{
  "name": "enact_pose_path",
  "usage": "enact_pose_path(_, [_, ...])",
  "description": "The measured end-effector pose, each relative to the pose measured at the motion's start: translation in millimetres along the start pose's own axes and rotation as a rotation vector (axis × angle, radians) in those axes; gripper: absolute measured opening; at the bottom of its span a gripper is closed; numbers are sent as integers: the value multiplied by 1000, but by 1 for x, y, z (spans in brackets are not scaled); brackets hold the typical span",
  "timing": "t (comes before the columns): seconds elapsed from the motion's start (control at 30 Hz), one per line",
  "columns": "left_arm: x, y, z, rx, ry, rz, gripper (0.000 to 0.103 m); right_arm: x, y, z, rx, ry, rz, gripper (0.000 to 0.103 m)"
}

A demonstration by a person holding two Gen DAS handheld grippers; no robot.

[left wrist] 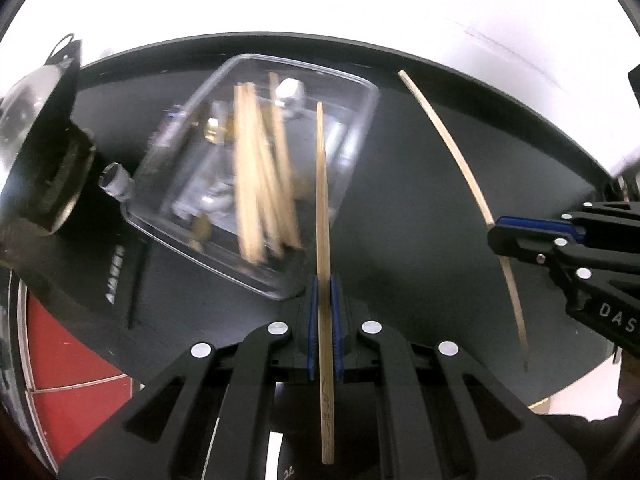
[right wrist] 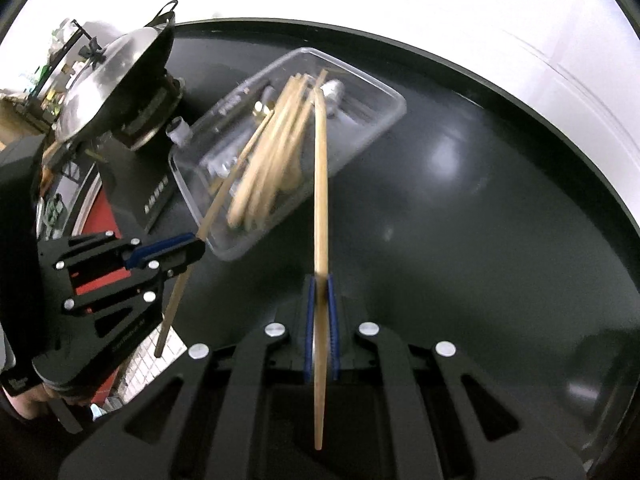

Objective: Organize utensils
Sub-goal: 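Carry both chopsticks into the clear container and open both tools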

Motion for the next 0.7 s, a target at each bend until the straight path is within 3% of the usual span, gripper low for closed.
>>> enact_pose_path(0.33, [73, 66, -34, -58, 0, 35, 6, 94, 20, -58, 23, 47, -144, 7])
enact_pose_path(0.7, [114, 82, -71, -126, 40, 67, 6, 131, 12, -96, 20, 93, -266, 7])
Point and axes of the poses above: each gripper's, at about its wrist camera, not at the fingertips, and z roughly against the way its jaws point, y to its left, x to its top, the point moved 9 cm from there along -z, roughly the way its jaws point, and after that the axes turned 5 degrees about z, right-handed, at the moved point
